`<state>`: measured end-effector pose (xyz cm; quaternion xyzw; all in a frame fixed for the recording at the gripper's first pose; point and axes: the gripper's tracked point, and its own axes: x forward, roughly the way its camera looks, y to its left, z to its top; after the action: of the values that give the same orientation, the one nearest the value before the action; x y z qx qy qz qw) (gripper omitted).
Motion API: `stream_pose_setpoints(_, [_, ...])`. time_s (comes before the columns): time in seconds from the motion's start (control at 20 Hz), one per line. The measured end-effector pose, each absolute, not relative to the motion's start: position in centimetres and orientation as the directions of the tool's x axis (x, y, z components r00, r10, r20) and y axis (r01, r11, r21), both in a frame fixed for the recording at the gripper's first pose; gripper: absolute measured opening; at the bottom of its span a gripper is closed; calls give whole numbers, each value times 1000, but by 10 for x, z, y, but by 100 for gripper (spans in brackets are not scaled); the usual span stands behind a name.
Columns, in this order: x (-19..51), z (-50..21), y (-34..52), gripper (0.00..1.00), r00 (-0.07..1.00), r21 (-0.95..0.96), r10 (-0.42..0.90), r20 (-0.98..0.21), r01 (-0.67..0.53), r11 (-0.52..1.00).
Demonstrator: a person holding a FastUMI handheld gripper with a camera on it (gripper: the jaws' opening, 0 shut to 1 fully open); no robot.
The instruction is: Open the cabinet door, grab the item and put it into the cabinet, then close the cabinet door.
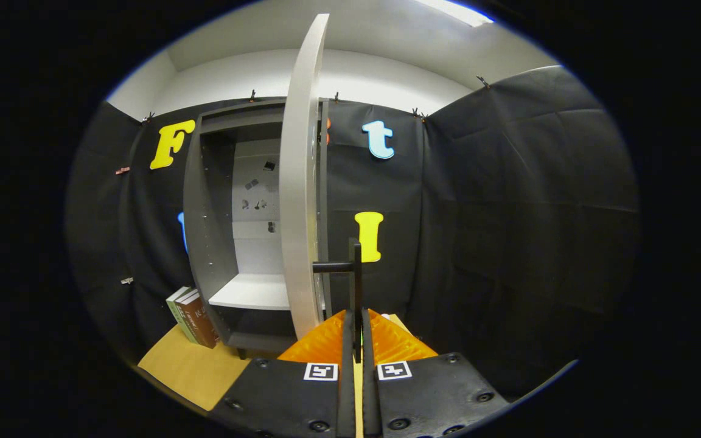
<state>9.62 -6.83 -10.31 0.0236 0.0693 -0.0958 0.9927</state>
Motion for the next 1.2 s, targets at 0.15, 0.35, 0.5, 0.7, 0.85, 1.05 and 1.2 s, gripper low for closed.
stream_pose_setpoints(0.15, [92, -103, -71, 9, 966, 16, -208, -151, 213, 977])
stream_pose_setpoints(0.35, [67, -113, -75, 22, 941, -61, -241, -238, 233, 970])
stream_pose_setpoints(0.5, [51, -126, -59, 60, 923, -62, -190, -334, 180, 982])
stream_pose_setpoints(0.7, [30, -154, -17, 98, 879, 32, -70, -471, 96, 995])
stream_pose_setpoints(0.85, [22, -178, 2, 98, 844, 57, 11, -537, 23, 998])
stream_pose_setpoints(1.05, [19, -218, 16, 99, 775, 54, 52, -630, -23, 998])
stream_pose_setpoints(1.2, [12, -251, 18, 99, 708, 48, 73, -703, -56, 997])
